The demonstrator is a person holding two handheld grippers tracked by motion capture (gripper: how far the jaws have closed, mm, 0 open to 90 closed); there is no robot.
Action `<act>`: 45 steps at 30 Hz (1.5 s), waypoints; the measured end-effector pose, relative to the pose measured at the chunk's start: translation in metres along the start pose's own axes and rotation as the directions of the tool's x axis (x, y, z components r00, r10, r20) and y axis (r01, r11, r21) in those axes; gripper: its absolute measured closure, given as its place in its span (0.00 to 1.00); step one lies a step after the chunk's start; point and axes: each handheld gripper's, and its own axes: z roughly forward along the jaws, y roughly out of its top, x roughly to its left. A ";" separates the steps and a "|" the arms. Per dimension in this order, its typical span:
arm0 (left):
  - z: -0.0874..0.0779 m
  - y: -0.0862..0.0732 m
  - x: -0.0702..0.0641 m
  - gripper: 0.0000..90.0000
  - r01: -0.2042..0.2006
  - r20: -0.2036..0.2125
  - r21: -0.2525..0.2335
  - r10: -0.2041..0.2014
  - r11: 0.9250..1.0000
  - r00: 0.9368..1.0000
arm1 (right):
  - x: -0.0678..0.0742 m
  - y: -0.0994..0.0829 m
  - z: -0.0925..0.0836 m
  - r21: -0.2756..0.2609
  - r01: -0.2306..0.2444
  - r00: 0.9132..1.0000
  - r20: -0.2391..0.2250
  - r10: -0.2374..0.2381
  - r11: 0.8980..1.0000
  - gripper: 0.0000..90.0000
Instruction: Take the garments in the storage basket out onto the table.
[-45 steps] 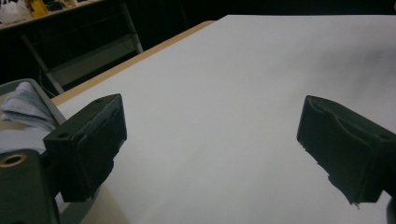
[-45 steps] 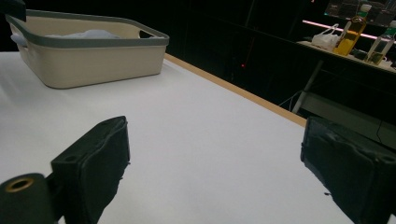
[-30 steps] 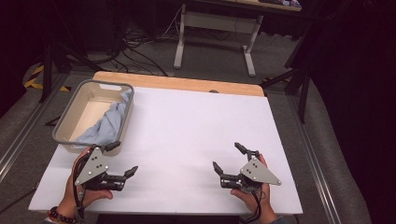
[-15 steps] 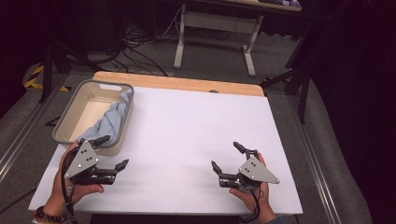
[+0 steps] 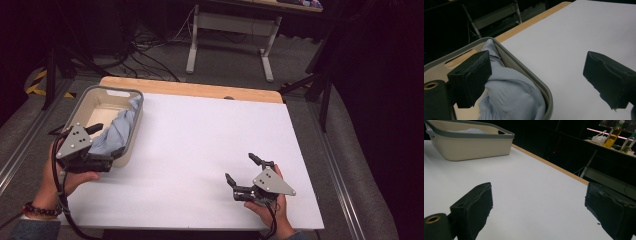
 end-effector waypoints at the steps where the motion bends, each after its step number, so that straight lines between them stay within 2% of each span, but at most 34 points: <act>1: 0.002 0.002 0.002 0.10 -0.001 0.000 0.007 0.001 1.000 1.000 | 0.000 0.000 -0.001 0.000 0.000 1.000 0.003 0.000 1.000 0.09; 4: 0.007 0.006 0.006 0.10 -0.008 -0.004 0.031 0.008 0.999 1.000 | 0.000 0.000 -0.002 -0.001 -0.002 1.000 0.007 0.002 1.000 0.10; 5: 0.011 0.008 0.009 0.10 -0.011 -0.005 0.054 0.011 0.999 1.000 | 0.000 0.000 -0.002 -0.001 -0.002 1.000 0.007 0.002 1.000 0.10; 6: 0.017 0.011 0.015 0.10 -0.026 -0.026 0.090 0.028 0.996 0.999 | -0.001 0.000 -0.001 -0.002 -0.006 1.000 0.009 0.006 1.000 0.10; 8: 0.024 0.015 0.022 0.10 -0.023 -0.061 0.143 0.032 0.989 0.998 | -0.001 0.001 -0.002 -0.022 -0.016 1.000 0.001 0.016 1.000 0.10; 11: 0.035 0.017 0.036 0.11 0.007 -0.083 0.219 0.012 0.976 0.997 | -0.001 -0.001 0.002 -0.002 -0.012 1.000 -0.006 0.012 1.000 0.10; 13: 0.042 0.017 0.044 0.11 0.047 -0.058 0.247 -0.034 0.968 0.998 | -0.001 -0.002 0.004 0.012 -0.008 1.000 -0.008 0.008 1.000 0.10; 16: 0.055 0.016 0.054 0.11 0.107 -0.050 0.307 -0.096 0.946 0.994 | -0.001 -0.004 0.006 0.027 -0.002 1.000 -0.011 0.003 1.000 0.10; 19: 0.069 0.012 0.064 0.11 0.132 -0.039 0.361 -0.127 0.923 0.991 | -0.001 -0.005 0.007 0.040 -0.009 1.000 -0.015 0.010 0.999 0.10; 20: 0.074 0.010 0.067 0.11 0.145 -0.031 0.380 -0.144 0.914 0.989 | -0.001 -0.006 0.008 0.047 -0.008 1.000 -0.018 0.009 0.999 0.10; 22: 0.084 0.007 0.072 0.11 0.152 -0.053 0.422 -0.143 0.894 0.988 | -0.001 -0.006 0.009 0.051 -0.007 1.000 -0.027 0.008 0.999 0.10; 24: 0.092 0.002 0.079 0.10 0.187 -0.045 0.445 -0.186 0.876 0.982 | 0.000 -0.007 0.009 0.059 -0.002 0.999 -0.033 0.004 0.998 0.10; 25: 0.095 0.000 0.082 0.09 0.204 -0.040 0.449 -0.208 0.870 0.977 | 0.001 -0.007 0.009 0.064 0.001 0.999 -0.035 0.001 0.998 0.10; 27: 0.100 -0.002 0.085 0.08 0.234 -0.038 0.443 -0.243 0.865 0.969 | 0.001 -0.008 0.010 0.071 0.005 0.999 -0.042 -0.002 0.997 0.10; 28: 0.104 -0.003 0.085 0.08 0.237 -0.027 0.452 -0.252 0.860 0.967 | 0.002 -0.008 0.011 0.073 0.007 0.999 -0.044 -0.003 0.997 0.10; 29: 0.107 -0.003 0.085 0.08 0.232 -0.024 0.464 -0.250 0.855 0.968 | 0.002 -0.008 0.011 0.074 0.009 0.999 -0.047 -0.005 0.997 0.10; 33: 0.120 -0.005 0.082 0.07 0.203 -0.035 0.544 -0.220 0.814 0.975 | 0.003 -0.010 0.013 0.088 0.014 0.998 -0.057 -0.009 0.996 0.10; 34: 0.123 -0.006 0.082 0.08 0.208 -0.038 0.562 -0.227 0.801 0.973 | 0.003 -0.010 0.013 0.091 0.012 0.998 -0.061 -0.006 0.996 0.10; 36: 0.129 -0.009 0.083 0.09 0.214 -0.047 0.613 -0.236 0.760 0.971 | 0.004 -0.011 0.014 0.097 0.017 0.998 -0.064 -0.010 0.995 0.10; 38: 0.137 -0.012 0.082 0.10 0.210 -0.052 0.660 -0.235 0.722 0.971 | 0.005 -0.011 0.015 0.103 0.023 0.997 -0.071 -0.015 0.994 0.10; 39: 0.140 -0.013 0.082 0.13 0.199 -0.050 0.684 -0.227 0.702 0.973 | 0.005 -0.011 0.016 0.106 0.025 0.997 -0.072 -0.018 0.994 0.10; 40: 0.144 -0.015 0.081 0.13 0.200 -0.051 0.702 -0.232 0.683 0.971 | 0.005 -0.012 0.016 0.107 0.023 0.997 -0.075 -0.015 0.994 0.10; 41: 0.146 -0.016 0.082 0.17 0.196 -0.044 0.713 -0.236 0.673 0.971 | 0.006 -0.012 0.017 0.109 0.024 0.997 -0.077 -0.015 0.994 0.10; 43: 0.148 -0.016 0.082 0.19 0.195 -0.049 0.719 -0.231 0.667 0.972 | 0.005 -0.013 0.017 0.114 0.026 0.997 -0.075 -0.017 0.993 0.10; 44: 0.148 -0.016 0.082 0.22 0.192 -0.052 0.726 -0.225 0.661 0.973 | 0.005 -0.014 0.018 0.117 0.023 0.997 -0.075 -0.015 0.993 0.10; 45: 0.149 -0.016 0.081 0.25 0.183 -0.054 0.724 -0.209 0.665 0.976 | 0.004 -0.014 0.018 0.119 0.023 0.997 -0.077 -0.014 0.993 0.10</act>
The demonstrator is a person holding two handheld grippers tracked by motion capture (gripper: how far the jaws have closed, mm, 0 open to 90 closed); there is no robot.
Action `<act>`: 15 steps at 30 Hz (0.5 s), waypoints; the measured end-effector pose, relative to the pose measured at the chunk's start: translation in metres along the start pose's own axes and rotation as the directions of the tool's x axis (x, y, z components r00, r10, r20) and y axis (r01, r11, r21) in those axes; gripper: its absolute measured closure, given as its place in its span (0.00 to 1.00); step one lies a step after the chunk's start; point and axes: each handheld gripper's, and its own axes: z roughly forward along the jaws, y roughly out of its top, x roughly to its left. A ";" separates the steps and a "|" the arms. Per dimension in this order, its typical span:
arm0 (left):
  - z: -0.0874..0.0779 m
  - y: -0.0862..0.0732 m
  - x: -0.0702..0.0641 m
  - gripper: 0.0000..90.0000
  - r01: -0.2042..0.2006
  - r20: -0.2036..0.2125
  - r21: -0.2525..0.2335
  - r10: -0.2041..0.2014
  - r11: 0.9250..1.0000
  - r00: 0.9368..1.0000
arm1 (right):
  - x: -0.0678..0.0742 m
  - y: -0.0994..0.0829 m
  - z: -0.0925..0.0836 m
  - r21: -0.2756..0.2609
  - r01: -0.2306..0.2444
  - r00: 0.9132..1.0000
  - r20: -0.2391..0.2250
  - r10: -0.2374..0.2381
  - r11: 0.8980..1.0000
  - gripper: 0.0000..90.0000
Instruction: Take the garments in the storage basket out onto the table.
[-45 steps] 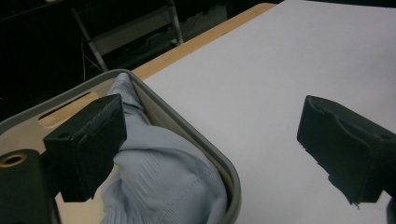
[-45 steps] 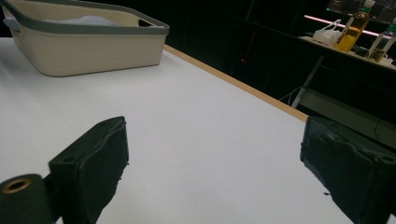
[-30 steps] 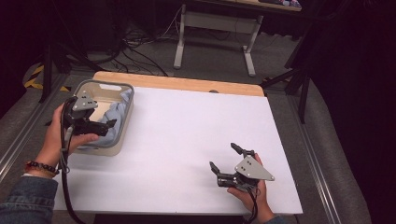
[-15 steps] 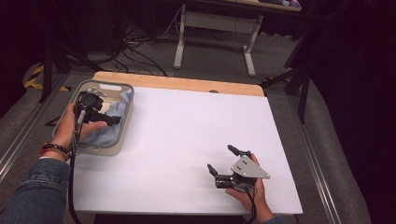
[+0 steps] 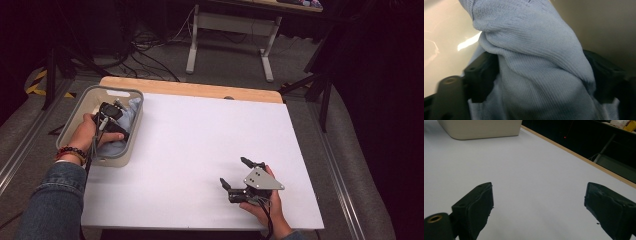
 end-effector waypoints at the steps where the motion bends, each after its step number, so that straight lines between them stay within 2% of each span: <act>1: 0.000 0.000 -0.001 0.28 -0.003 -0.001 0.004 0.003 1.000 1.000 | 0.000 0.000 0.000 0.001 -0.003 1.000 0.001 0.003 1.000 0.10; 6: -0.004 0.000 -0.005 0.42 -0.039 -0.033 -0.002 0.039 0.999 0.999 | 0.000 -0.001 0.002 0.011 0.000 1.000 -0.004 0.000 1.000 0.10; 8: -0.007 -0.001 -0.005 0.48 -0.040 -0.037 -0.018 0.039 0.999 0.999 | 0.001 -0.001 0.002 0.015 0.006 1.000 -0.008 -0.006 1.000 0.10; 9: -0.008 -0.002 -0.005 0.50 -0.041 -0.030 -0.035 0.040 0.999 0.999 | 0.002 -0.001 0.002 0.015 0.007 1.000 -0.009 -0.007 1.000 0.10; 11: -0.011 -0.003 -0.005 0.55 -0.054 -0.041 -0.050 0.052 0.997 0.998 | 0.002 -0.001 0.003 0.017 0.012 1.000 -0.011 -0.012 1.000 0.11; 13: -0.013 -0.004 -0.005 0.57 -0.052 -0.042 -0.070 0.049 0.996 0.998 | 0.002 -0.001 0.003 0.019 0.013 1.000 -0.009 -0.013 1.000 0.11; 15: -0.018 -0.005 -0.004 0.59 -0.044 -0.049 -0.112 0.039 0.993 0.998 | 0.001 -0.001 0.003 0.018 0.008 1.000 -0.009 -0.008 1.000 0.11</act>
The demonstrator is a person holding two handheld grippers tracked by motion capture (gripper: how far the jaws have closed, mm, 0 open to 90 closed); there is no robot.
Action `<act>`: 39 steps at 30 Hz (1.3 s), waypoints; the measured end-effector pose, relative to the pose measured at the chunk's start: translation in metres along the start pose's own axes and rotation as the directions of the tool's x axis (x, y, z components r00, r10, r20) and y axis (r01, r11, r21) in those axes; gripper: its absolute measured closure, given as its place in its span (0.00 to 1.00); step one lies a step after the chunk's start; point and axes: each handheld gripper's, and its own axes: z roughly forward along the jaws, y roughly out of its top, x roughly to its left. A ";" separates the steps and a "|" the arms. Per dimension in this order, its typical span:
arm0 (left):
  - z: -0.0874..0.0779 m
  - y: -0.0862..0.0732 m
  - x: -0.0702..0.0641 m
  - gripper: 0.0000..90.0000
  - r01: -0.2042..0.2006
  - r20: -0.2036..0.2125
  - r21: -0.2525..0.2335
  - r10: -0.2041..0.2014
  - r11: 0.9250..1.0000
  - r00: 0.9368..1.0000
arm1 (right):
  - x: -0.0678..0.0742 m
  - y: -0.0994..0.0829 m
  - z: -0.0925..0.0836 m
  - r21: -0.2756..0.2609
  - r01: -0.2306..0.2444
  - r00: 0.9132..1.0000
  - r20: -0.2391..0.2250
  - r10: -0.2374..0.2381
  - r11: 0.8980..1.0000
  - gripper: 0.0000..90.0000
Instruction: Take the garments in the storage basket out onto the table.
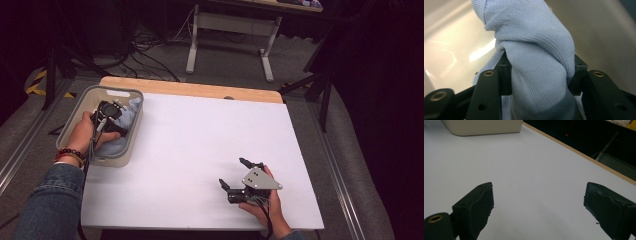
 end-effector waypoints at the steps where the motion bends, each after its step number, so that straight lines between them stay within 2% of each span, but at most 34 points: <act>1: -0.003 -0.001 0.001 0.60 0.003 -0.011 -0.023 -0.003 1.000 1.000 | 0.000 0.000 0.000 0.000 -0.001 1.000 0.001 0.001 1.000 0.11; 6: -0.015 -0.007 0.006 0.63 0.031 -0.037 -0.118 -0.035 0.993 0.999 | -0.001 -0.001 -0.002 -0.002 -0.006 1.000 0.007 0.006 1.000 0.11; 8: -0.020 -0.010 0.008 0.64 0.035 -0.070 -0.158 -0.046 0.987 0.996 | -0.001 0.000 -0.002 -0.002 -0.006 1.000 0.007 0.006 1.000 0.11; 9: -0.023 -0.012 0.009 0.65 0.051 -0.083 -0.189 -0.068 0.981 0.994 | -0.001 0.000 -0.002 -0.002 -0.006 1.000 0.007 0.006 1.000 0.11; 10: -0.026 -0.014 0.010 0.65 0.062 -0.080 -0.209 -0.080 0.976 0.994 | -0.001 0.000 -0.001 -0.002 -0.006 1.000 0.007 0.006 1.000 0.11; 13: -0.031 -0.017 0.012 0.66 0.066 -0.076 -0.240 -0.087 0.968 0.993 | -0.001 0.000 -0.001 -0.002 -0.005 1.000 0.007 0.005 1.000 0.11; 19: -0.042 -0.019 0.009 0.66 0.071 -0.099 -0.308 -0.106 0.949 0.989 | -0.001 0.000 -0.001 -0.006 -0.009 1.000 0.010 0.009 1.000 0.11; 20: -0.045 -0.019 0.008 0.66 0.068 -0.109 -0.325 -0.109 0.943 0.988 | -0.001 0.000 -0.001 -0.006 -0.009 1.000 0.009 0.009 1.000 0.11; 22: -0.049 -0.019 0.007 0.66 0.068 -0.096 -0.355 -0.109 0.932 0.989 | -0.001 0.000 -0.001 -0.007 -0.007 1.000 0.010 0.007 1.000 0.11; 25: -0.057 -0.017 0.003 0.66 0.054 -0.115 -0.395 -0.108 0.917 0.987 | -0.001 0.000 -0.001 -0.008 -0.009 1.000 0.012 0.010 1.000 0.11; 33: -0.076 -0.013 -0.008 0.66 0.046 -0.095 -0.484 -0.104 0.874 0.990 | -0.002 0.001 -0.002 -0.012 -0.012 1.000 0.017 0.012 1.000 0.11; 39: -0.091 -0.007 -0.021 0.65 0.017 -0.088 -0.526 -0.074 0.851 0.993 | -0.003 0.002 -0.005 -0.034 -0.012 1.000 0.029 0.013 0.999 0.11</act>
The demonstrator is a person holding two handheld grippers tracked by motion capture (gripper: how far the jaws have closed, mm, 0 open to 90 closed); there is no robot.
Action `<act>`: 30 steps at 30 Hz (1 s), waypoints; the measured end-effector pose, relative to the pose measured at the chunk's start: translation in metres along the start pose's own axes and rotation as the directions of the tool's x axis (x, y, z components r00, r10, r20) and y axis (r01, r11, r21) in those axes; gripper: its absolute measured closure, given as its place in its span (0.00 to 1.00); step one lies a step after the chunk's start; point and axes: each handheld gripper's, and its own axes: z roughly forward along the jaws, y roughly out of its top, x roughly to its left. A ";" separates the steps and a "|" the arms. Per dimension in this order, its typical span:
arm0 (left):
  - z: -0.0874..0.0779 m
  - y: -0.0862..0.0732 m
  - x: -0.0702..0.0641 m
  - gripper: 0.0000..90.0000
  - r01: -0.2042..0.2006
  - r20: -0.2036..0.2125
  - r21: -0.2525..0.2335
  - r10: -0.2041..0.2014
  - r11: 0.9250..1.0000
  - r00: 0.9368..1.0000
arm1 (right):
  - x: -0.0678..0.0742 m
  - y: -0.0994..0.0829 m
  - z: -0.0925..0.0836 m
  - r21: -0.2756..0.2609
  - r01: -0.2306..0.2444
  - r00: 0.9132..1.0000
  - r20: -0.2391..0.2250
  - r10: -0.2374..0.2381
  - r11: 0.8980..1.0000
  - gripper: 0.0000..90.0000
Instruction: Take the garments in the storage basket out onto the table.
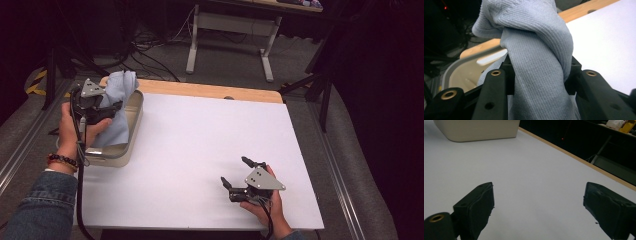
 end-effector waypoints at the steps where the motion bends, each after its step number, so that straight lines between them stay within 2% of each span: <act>1: -0.002 0.002 -0.003 0.65 0.001 0.004 -0.015 -0.001 1.000 1.000 | 0.000 0.000 -0.001 -0.003 -0.002 1.000 0.003 0.002 1.000 0.11; 8: -0.011 0.015 -0.027 0.65 -0.045 0.033 -0.061 0.048 0.997 0.998 | -0.002 0.000 -0.002 -0.012 -0.010 1.000 0.014 0.010 1.000 0.11; 11: -0.014 0.020 -0.040 0.65 -0.053 0.062 -0.088 0.059 0.995 0.996 | -0.003 0.001 -0.003 -0.015 -0.012 1.000 0.018 0.012 1.000 0.12; 16: -0.018 0.023 -0.059 0.65 -0.073 0.109 -0.116 0.086 0.991 0.990 | -0.003 0.001 -0.003 -0.018 -0.010 1.000 0.019 0.010 1.000 0.11; 22: -0.019 0.022 -0.082 0.65 -0.115 0.132 -0.136 0.133 0.984 0.982 | -0.004 0.002 -0.005 -0.029 -0.014 1.000 0.026 0.015 0.999 0.12; 30: -0.019 0.020 -0.106 0.64 -0.140 0.173 -0.149 0.165 0.979 0.971 | -0.004 0.002 -0.005 -0.031 -0.011 1.000 0.029 0.012 0.999 0.12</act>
